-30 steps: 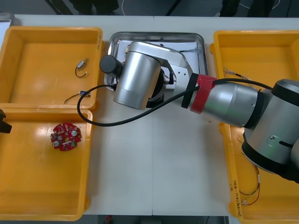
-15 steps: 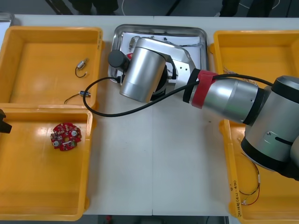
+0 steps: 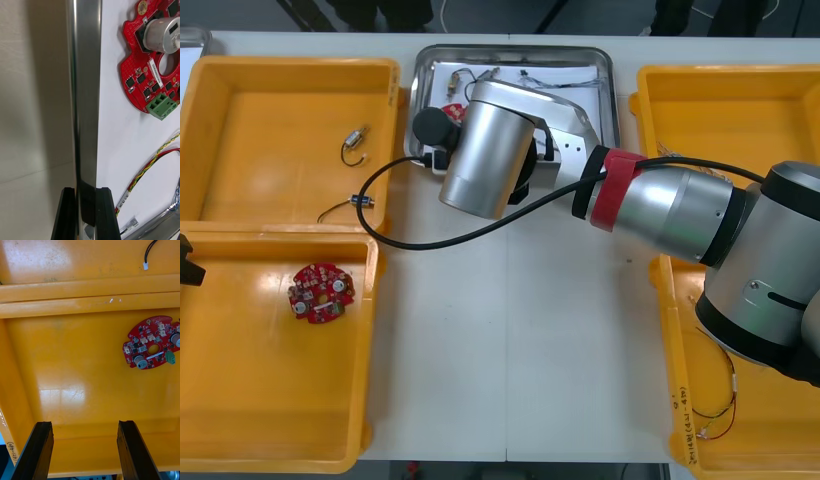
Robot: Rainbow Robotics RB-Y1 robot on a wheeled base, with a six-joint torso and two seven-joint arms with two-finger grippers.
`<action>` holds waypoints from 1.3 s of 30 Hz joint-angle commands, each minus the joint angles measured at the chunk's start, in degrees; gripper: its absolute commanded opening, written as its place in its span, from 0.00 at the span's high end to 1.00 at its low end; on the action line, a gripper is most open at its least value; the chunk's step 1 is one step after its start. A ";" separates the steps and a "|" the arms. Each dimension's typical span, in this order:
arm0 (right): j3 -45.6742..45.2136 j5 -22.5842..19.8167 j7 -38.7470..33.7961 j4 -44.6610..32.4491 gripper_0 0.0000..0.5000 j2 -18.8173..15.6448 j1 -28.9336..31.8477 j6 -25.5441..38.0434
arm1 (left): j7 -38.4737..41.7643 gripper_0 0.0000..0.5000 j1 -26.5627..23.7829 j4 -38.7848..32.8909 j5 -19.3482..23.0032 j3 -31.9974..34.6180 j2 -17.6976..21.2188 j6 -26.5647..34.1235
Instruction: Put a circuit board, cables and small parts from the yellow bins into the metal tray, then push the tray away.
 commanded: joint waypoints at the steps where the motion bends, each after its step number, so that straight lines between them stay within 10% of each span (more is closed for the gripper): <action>1: -0.60 1.14 3.23 2.39 1.00 1.32 -3.26 -4.84 | 3.11 0.00 1.00 -1.66 0.41 1.92 2.51 0.38; 17: -0.60 1.40 3.67 4.76 1.00 1.32 -3.26 -6.51 | 3.11 0.00 1.00 -1.66 0.41 1.92 2.51 0.38; 22: -0.60 1.31 3.41 4.85 0.30 1.32 -3.26 -6.51 | 3.11 0.00 1.00 -1.66 0.41 1.92 2.51 0.38; 25: -0.60 1.31 3.41 4.85 0.07 1.32 -3.26 -6.51 | 3.11 0.00 1.00 -1.66 0.41 1.92 2.51 0.38; 39: -10.09 -2.38 3.06 -2.45 0.00 1.32 -2.38 6.05 | 3.11 0.00 1.00 -1.66 0.41 1.92 2.51 0.38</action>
